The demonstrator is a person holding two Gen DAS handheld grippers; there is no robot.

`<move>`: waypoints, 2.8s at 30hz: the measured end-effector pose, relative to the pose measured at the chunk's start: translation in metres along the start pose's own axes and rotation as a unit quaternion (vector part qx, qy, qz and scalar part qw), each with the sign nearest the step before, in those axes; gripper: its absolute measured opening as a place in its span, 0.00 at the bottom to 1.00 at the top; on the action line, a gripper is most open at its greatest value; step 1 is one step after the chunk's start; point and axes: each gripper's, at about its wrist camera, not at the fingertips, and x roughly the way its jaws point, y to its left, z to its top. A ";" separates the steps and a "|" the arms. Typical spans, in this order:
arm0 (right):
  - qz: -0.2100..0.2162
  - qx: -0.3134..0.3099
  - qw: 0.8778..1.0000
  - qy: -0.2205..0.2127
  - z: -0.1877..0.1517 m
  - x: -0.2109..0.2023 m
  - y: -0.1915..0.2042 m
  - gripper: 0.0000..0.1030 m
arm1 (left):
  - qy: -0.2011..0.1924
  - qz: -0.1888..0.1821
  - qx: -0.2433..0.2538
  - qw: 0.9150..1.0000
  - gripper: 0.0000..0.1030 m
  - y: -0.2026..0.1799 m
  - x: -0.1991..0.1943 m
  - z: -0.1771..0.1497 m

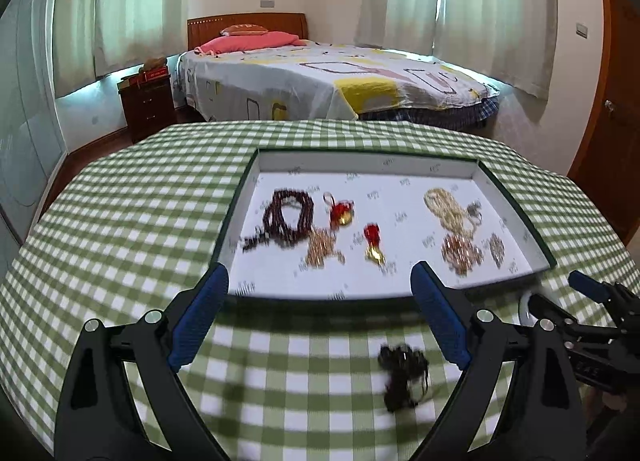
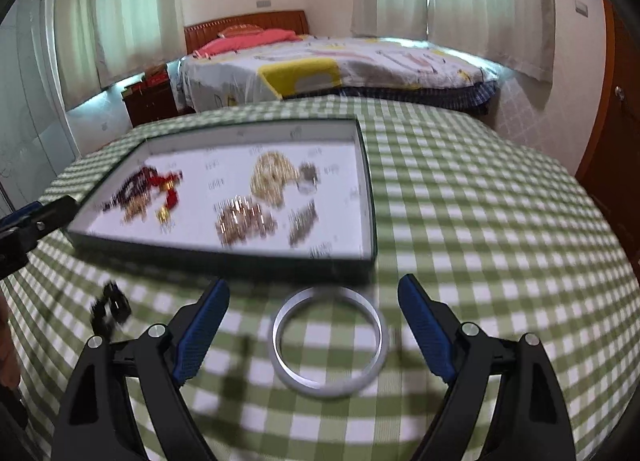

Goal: Organize jewelry
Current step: 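Grasp the black cord necklace with the left tool while the right tool closes on the jade bangle, then carry the black necklace and jade bangle into the tray while both tools open to release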

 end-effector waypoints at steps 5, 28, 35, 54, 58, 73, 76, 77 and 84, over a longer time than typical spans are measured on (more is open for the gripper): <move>-0.001 0.010 1.000 0.009 -0.007 0.000 -0.005 0.81 | 0.015 -0.002 0.003 1.000 0.87 -0.003 -0.002 -0.019; 0.015 0.011 0.999 0.039 -0.020 0.001 -0.003 0.66 | 0.059 -0.022 0.013 0.998 0.87 -0.021 0.009 -0.044; 0.022 0.012 0.999 0.037 -0.022 -0.003 -0.001 0.66 | 0.082 -0.044 0.014 0.996 0.67 -0.025 0.018 -0.045; 0.021 0.011 0.999 0.037 -0.022 -0.003 -0.001 0.67 | 0.104 -0.109 0.005 0.989 0.25 -0.020 0.015 -0.054; 0.021 0.011 0.999 0.037 -0.022 -0.003 -0.001 0.67 | 0.112 -0.121 0.007 0.986 0.19 -0.022 0.017 -0.057; 0.024 0.005 1.000 0.016 -0.024 -0.012 0.003 0.66 | 0.071 -0.115 0.016 0.991 0.09 -0.014 0.002 -0.044; 0.028 0.002 1.000 0.012 -0.025 -0.015 0.006 0.66 | 0.064 -0.113 0.015 0.991 0.09 -0.010 -0.002 -0.041; 0.029 0.001 1.000 0.011 -0.024 -0.016 0.008 0.66 | 0.062 -0.112 0.014 0.992 0.09 -0.009 -0.003 -0.040; 0.032 -0.005 0.999 -0.007 -0.018 -0.027 0.016 0.66 | 0.040 -0.109 0.020 0.993 0.09 -0.008 -0.016 -0.033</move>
